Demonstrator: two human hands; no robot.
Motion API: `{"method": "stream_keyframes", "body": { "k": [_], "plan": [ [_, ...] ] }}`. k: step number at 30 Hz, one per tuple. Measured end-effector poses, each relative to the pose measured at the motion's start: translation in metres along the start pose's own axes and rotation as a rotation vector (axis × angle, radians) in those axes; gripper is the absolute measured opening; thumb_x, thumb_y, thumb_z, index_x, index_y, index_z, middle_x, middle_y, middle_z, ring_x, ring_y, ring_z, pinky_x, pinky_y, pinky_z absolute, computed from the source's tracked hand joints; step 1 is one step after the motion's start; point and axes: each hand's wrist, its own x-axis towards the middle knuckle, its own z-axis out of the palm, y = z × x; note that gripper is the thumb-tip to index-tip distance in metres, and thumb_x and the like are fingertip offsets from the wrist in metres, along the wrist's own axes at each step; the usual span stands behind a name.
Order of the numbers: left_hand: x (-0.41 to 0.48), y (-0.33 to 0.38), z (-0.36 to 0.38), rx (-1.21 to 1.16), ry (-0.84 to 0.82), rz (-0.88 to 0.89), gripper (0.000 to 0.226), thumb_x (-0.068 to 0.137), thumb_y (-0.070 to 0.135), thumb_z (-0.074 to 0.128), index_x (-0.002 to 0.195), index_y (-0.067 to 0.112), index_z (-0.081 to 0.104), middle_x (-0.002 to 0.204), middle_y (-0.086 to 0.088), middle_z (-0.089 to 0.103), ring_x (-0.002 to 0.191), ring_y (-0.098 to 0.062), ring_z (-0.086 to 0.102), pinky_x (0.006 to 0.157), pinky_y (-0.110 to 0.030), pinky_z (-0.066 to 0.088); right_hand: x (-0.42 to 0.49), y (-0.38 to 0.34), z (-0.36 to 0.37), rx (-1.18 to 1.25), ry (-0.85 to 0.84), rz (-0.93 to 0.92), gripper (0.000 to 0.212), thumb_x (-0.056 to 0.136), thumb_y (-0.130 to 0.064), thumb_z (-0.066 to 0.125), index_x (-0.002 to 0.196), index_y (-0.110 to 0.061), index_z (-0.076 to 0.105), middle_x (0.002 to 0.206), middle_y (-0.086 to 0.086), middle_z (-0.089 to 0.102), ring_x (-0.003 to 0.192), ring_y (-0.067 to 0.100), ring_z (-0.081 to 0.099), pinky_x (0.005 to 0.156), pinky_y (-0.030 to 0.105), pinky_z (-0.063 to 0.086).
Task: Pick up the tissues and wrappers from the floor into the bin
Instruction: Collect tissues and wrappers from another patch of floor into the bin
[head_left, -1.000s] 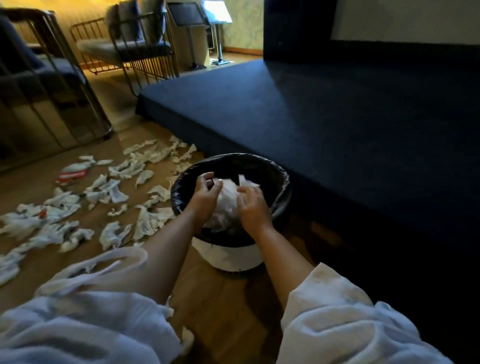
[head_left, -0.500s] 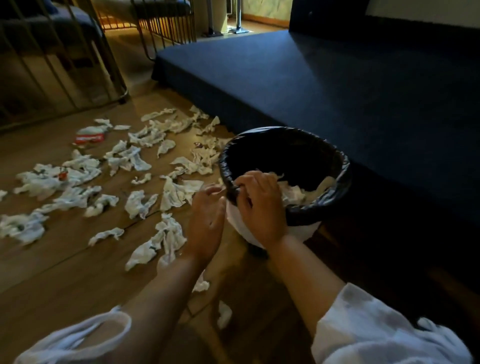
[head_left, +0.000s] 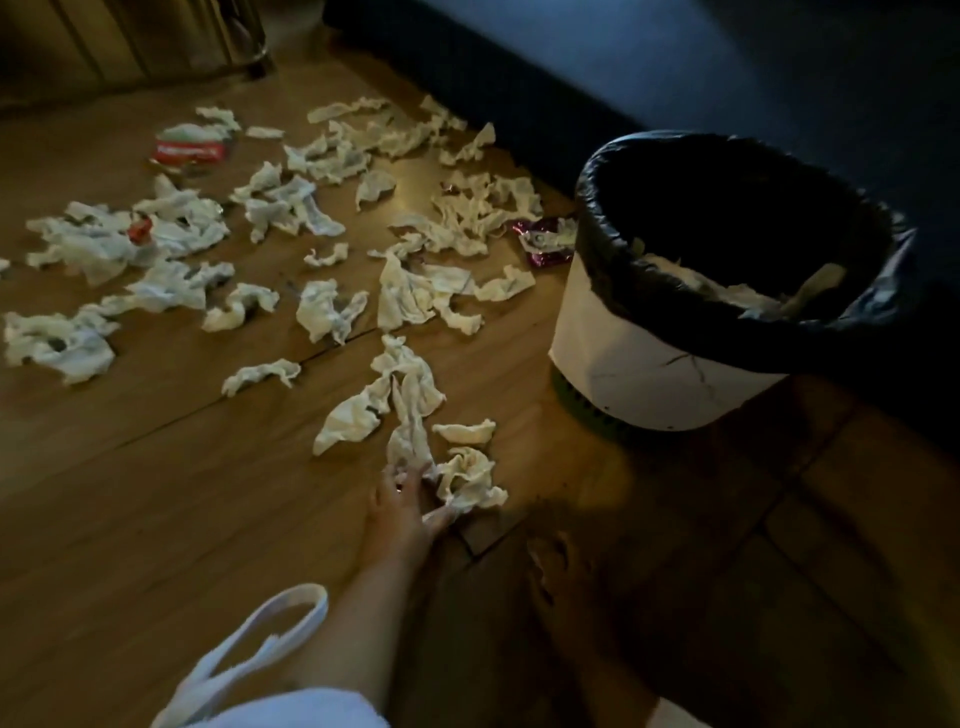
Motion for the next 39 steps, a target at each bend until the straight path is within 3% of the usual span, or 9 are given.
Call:
{"method": "stream_keyframes", "body": {
  "k": [4,10,16,19,22,29,31,34,39],
  "plan": [
    [0.009,0.001,0.009,0.018,-0.002,0.065,0.039,0.086,0.024,0.061,0.124,0.022,0.052,0.136,-0.005,0.042,0.124,-0.024,0.037,0.102,-0.031,0.036,0.021,-0.007,0.002,0.235,0.096,0.066,0.033,0.085,-0.02,0.039,0.094,-0.013,0.069,0.105,0.012,0.065,0.093,0.028,0.066,0.079,0.034,0.055],
    [0.004,-0.021,-0.004,-0.271,0.13,0.012,0.024,0.083,0.008,0.062,0.106,0.013,0.056,0.1,-0.001,0.053,0.099,-0.022,0.055,0.08,-0.027,0.043,0.098,-0.074,-0.042,0.564,0.198,0.206,0.023,0.09,-0.007,0.051,0.109,-0.014,0.061,0.106,0.002,0.061,0.1,0.014,0.058,0.089,0.03,0.05],
    [0.016,-0.052,-0.035,-0.393,0.421,-0.069,0.053,0.089,-0.003,0.041,0.133,0.026,0.044,0.125,-0.01,0.054,0.101,-0.034,0.058,0.088,-0.044,0.05,0.14,-0.117,-0.044,0.329,-0.104,0.128,0.037,0.095,-0.023,0.045,0.132,-0.024,0.045,0.143,-0.004,0.038,0.135,0.016,0.029,0.109,0.035,0.03],
    [0.034,-0.059,-0.054,-0.344,0.58,-0.119,0.037,0.09,-0.004,0.038,0.119,0.01,0.058,0.125,-0.016,0.051,0.111,-0.031,0.052,0.09,-0.036,0.042,0.138,-0.124,-0.023,0.32,-0.23,0.086,0.052,0.092,-0.047,0.043,0.14,-0.028,0.033,0.153,-0.005,0.023,0.145,0.019,0.008,0.118,0.046,0.014],
    [0.052,-0.058,-0.068,-0.324,0.671,-0.111,0.026,0.091,0.003,0.041,0.106,0.002,0.062,0.121,-0.02,0.05,0.109,-0.031,0.051,0.088,-0.031,0.039,0.122,-0.122,-0.011,0.308,-0.141,0.061,0.037,0.093,-0.039,0.047,0.128,-0.025,0.045,0.148,-0.003,0.029,0.141,0.017,0.017,0.113,0.036,0.023],
    [0.091,-0.049,-0.055,0.003,0.165,-0.058,0.06,0.086,0.051,0.053,0.139,0.039,0.027,0.154,0.002,0.009,0.142,-0.028,0.006,0.112,-0.046,0.016,0.107,-0.116,-0.016,0.189,-0.161,-0.042,0.015,0.097,-0.021,0.037,0.102,-0.02,0.051,0.103,-0.001,0.05,0.101,0.014,0.042,0.082,0.025,0.034],
    [0.091,-0.049,-0.049,0.125,0.127,-0.006,0.053,0.088,0.052,0.048,0.137,0.04,0.031,0.153,0.0,0.016,0.141,-0.027,0.008,0.113,-0.044,0.016,0.125,-0.12,-0.02,0.307,-0.199,0.01,0.012,0.096,-0.025,0.04,0.098,-0.024,0.052,0.097,-0.003,0.052,0.092,0.013,0.049,0.079,0.028,0.043],
    [0.08,-0.052,-0.041,0.127,0.246,0.056,0.036,0.091,0.04,0.049,0.126,0.03,0.048,0.142,-0.004,0.039,0.129,-0.025,0.028,0.105,-0.037,0.028,0.152,-0.139,-0.034,0.852,-0.23,0.231,0.02,0.096,-0.035,0.039,0.105,-0.026,0.054,0.113,0.006,0.057,0.098,0.019,0.056,0.084,0.037,0.048],
    [0.067,-0.066,-0.037,-0.115,0.439,0.034,0.03,0.091,0.024,0.053,0.119,0.012,0.053,0.12,-0.014,0.053,0.11,-0.029,0.048,0.086,-0.034,0.038,0.197,-0.158,-0.041,0.495,-0.275,0.06,0.066,0.092,-0.023,0.054,0.146,-0.033,0.018,0.156,0.006,0.011,0.139,0.03,0.025,0.107,0.046,0.034]
  ]
}}
